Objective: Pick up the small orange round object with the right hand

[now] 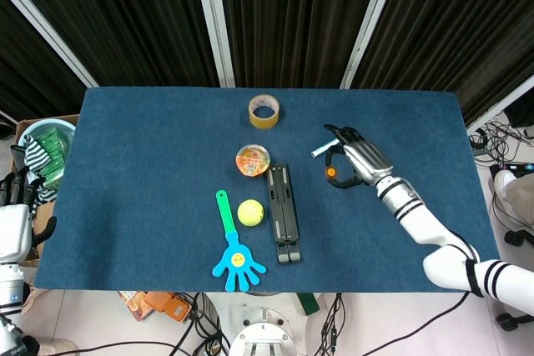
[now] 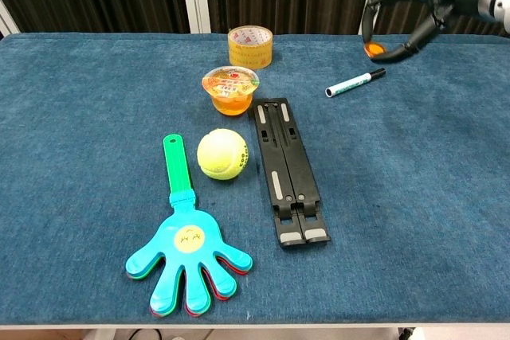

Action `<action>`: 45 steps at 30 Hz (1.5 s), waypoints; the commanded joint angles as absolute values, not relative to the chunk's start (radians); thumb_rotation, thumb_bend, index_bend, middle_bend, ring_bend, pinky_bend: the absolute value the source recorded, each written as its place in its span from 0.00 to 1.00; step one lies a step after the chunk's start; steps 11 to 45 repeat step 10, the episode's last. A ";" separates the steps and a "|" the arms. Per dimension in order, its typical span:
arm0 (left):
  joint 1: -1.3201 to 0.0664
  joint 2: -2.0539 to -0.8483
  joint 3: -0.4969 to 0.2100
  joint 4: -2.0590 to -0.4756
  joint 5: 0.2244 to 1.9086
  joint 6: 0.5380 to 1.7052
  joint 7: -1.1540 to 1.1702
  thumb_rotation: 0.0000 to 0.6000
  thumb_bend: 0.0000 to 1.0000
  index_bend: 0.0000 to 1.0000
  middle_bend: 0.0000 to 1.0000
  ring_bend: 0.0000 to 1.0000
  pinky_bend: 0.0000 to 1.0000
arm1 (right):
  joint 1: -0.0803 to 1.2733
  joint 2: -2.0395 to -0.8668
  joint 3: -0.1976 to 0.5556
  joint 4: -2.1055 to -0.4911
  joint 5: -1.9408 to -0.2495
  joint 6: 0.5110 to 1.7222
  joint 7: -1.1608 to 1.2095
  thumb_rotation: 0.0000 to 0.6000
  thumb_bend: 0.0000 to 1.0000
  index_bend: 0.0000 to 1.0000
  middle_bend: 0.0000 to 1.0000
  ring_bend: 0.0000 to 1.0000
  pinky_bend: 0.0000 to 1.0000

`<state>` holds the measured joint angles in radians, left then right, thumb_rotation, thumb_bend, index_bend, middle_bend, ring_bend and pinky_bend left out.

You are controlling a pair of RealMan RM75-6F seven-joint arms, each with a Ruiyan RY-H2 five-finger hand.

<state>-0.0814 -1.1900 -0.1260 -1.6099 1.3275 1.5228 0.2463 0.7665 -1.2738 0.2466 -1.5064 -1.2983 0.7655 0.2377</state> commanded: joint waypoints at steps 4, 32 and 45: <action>-0.083 -1.191 -0.124 -1.608 1.332 1.522 0.248 1.00 0.26 0.19 0.01 0.00 0.10 | 0.799 -1.222 0.285 -1.587 -1.242 0.757 0.181 1.00 0.46 0.64 0.05 0.14 0.07; -0.083 -1.191 -0.124 -1.609 1.331 1.522 0.247 1.00 0.26 0.19 0.01 0.00 0.10 | 0.810 -1.198 0.290 -1.628 -1.200 0.756 0.141 1.00 0.46 0.64 0.05 0.14 0.07; -0.083 -1.191 -0.124 -1.609 1.331 1.522 0.247 1.00 0.26 0.19 0.01 0.00 0.10 | 0.810 -1.198 0.290 -1.628 -1.200 0.756 0.141 1.00 0.46 0.64 0.05 0.14 0.07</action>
